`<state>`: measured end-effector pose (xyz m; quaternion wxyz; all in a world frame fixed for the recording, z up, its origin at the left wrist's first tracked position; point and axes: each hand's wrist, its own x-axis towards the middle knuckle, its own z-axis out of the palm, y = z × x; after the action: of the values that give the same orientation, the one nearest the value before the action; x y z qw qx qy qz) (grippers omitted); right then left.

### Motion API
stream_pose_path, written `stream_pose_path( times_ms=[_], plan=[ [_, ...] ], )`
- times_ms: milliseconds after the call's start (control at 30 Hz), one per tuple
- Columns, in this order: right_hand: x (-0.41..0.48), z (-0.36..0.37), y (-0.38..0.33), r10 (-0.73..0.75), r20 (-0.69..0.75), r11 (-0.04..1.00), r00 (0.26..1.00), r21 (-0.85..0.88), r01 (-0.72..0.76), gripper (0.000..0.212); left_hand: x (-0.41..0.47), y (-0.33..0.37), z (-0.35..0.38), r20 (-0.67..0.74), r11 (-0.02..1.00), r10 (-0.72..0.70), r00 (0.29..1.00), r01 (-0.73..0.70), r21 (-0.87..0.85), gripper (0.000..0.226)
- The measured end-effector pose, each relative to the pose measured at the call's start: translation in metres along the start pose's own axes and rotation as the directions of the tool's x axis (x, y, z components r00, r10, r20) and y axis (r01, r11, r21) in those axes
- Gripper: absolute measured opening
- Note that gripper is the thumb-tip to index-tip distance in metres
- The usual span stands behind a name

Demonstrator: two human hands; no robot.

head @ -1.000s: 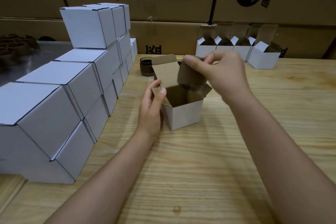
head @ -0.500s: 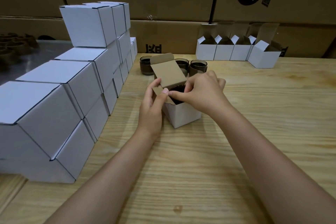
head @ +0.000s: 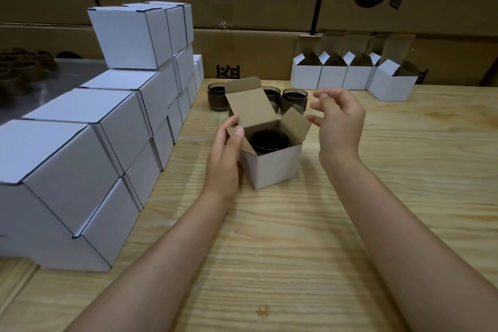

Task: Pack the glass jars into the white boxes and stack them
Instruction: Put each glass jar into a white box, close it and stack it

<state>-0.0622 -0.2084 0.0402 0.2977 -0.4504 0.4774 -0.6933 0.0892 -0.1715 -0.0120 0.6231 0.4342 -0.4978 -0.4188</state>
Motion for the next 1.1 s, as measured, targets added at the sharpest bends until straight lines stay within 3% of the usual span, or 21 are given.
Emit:
stream_pose_path(
  times_ms=[67, 200, 300, 367, 533, 700, 900, 1000, 1100],
  plan=[
    [-0.001, -0.002, 0.005, 0.071, 0.085, 0.993, 0.994, 0.091, -0.079, 0.024, 0.000, -0.001, 0.000, -0.008, 0.999, -0.048, 0.999, 0.048, -0.014, 0.059],
    [-0.016, 0.002, 0.023, 0.095, 0.288, 0.995, 0.953, -0.036, -0.088, 0.031, -0.001, 0.001, 0.002, -0.015, 0.996, -0.077, 0.997, 0.076, -0.036, 0.052],
    [-0.023, 0.007, 0.027, 0.282, 0.433, 0.944, 0.856, 0.036, -0.329, 0.050, -0.001, 0.001, 0.002, -0.005, 0.997, -0.065, 0.998, 0.065, -0.051, 0.041],
    [-0.026, 0.011, 0.026, 0.316, 0.504, 0.903, 0.804, 0.100, -0.418, 0.047, 0.001, 0.000, 0.002, 0.008, 0.997, -0.053, 0.999, 0.053, -0.059, 0.036],
    [-0.032, 0.016, 0.029, 0.229, 0.558, 0.897, 0.797, 0.197, -0.396, 0.044, 0.004, 0.000, -0.001, 0.014, 0.987, -0.020, 1.000, 0.022, -0.157, 0.042],
    [-0.032, 0.015, 0.030, 0.162, 0.578, 0.895, 0.800, 0.254, -0.365, 0.051, 0.007, 0.002, -0.002, -0.028, 0.992, -0.036, 0.999, 0.033, -0.121, 0.037],
    [-0.034, 0.011, 0.034, 0.071, 0.602, 0.913, 0.795, 0.282, -0.295, 0.022, 0.005, 0.000, 0.001, -0.055, 0.997, 0.043, 0.998, -0.046, -0.058, 0.018],
    [-0.034, 0.004, 0.035, 0.066, 0.652, 0.919, 0.755, 0.255, -0.301, 0.013, 0.004, 0.000, 0.000, -0.045, 0.998, 0.045, 0.998, -0.046, -0.033, 0.023],
    [-0.032, -0.004, 0.035, 0.013, 0.741, 0.921, 0.672, 0.252, -0.296, 0.028, 0.005, -0.001, 0.000, -0.045, 0.999, 0.037, 0.998, -0.038, -0.025, 0.025]
  ],
)
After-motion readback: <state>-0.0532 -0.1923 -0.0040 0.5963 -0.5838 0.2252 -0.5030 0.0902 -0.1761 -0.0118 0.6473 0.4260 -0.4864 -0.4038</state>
